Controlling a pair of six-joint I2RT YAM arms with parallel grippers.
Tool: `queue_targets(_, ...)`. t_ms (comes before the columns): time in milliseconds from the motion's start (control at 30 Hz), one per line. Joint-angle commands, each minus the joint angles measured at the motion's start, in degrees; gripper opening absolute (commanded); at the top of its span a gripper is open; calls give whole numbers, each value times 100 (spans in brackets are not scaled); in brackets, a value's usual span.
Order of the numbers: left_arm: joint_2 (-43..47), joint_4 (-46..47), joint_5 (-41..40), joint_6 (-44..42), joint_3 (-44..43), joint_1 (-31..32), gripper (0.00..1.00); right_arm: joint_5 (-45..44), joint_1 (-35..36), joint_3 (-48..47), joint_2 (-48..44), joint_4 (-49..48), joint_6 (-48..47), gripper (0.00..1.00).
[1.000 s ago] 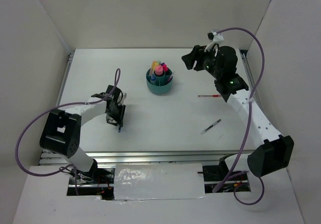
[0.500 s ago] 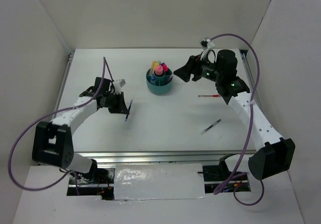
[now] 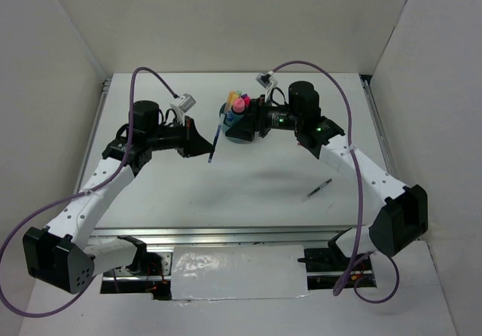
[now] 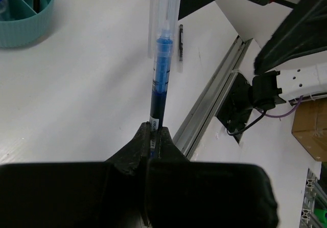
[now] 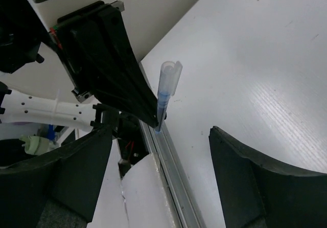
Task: Sort the stationery into containers
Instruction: Pass the stationery from the left arm to the right, then place the stationery into the container
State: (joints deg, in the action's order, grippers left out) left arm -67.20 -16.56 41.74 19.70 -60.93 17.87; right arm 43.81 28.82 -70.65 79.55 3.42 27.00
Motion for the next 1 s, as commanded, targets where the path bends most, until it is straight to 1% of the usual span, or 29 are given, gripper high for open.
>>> queue_targets(0,84,56,116,7,-174,120,0,31,106,-247,131,-472,244,83)
queue_targets(233,102,-5,133,-177,-183,287,0,13,203,-546,500,-588,410,79)
queue_targets(300,111,-32,98,-221,-183,314,0,48,203,-616,614,-649,507,68)
queue_targets(333,119,-49,37,-230,-174,314,0,57,212,-669,632,-650,516,64)
queue_targets(367,119,-49,10,-230,-174,331,0,57,212,-687,658,-667,516,56)
queue_targets(433,111,-67,-51,-230,-191,323,0,75,212,-704,685,-711,534,46)
queue_targets(467,111,-58,-86,-230,-192,323,0,75,221,-704,711,-720,525,33)
queue_targets(500,111,-58,-174,-230,-192,323,0,75,212,-687,720,-711,516,25)
queue_targets(533,119,-84,-235,-230,-192,323,2,40,212,-669,720,-703,508,13)
queue_targets(567,128,-102,-332,-230,-192,323,11,22,203,-678,703,-676,473,8)
queue_targets(600,128,-172,-402,-265,-183,323,28,5,186,-678,694,-659,455,2)
queue_targets(633,163,-216,-594,-239,-191,279,81,-22,151,-669,676,-650,455,0)
queue_targets(667,189,-251,-736,-213,-192,253,99,-22,46,-669,667,-650,464,0)
queue_targets(767,391,-147,-1096,-64,-95,-46,99,-162,-191,-678,624,-580,464,0)
queue_targets(800,548,-59,-1271,15,1,-134,99,-319,-384,-678,606,-492,281,0)
queue_targets(833,611,116,-1665,33,45,-282,99,-538,-481,-687,588,-387,114,0)
queue_targets(867,716,205,-1834,34,124,-362,99,-1062,-552,-678,553,-203,-36,0)
queue_targets(900,795,275,-2001,42,125,-459,99,-1364,-744,-669,553,-141,-246,0)
queue_targets(933,813,328,-2142,34,125,-651,99,-1636,-868,-626,562,-210,-274,0)
queue_targets(967,796,329,-2108,-54,107,-740,99,-2048,-947,-556,588,-297,-292,0)
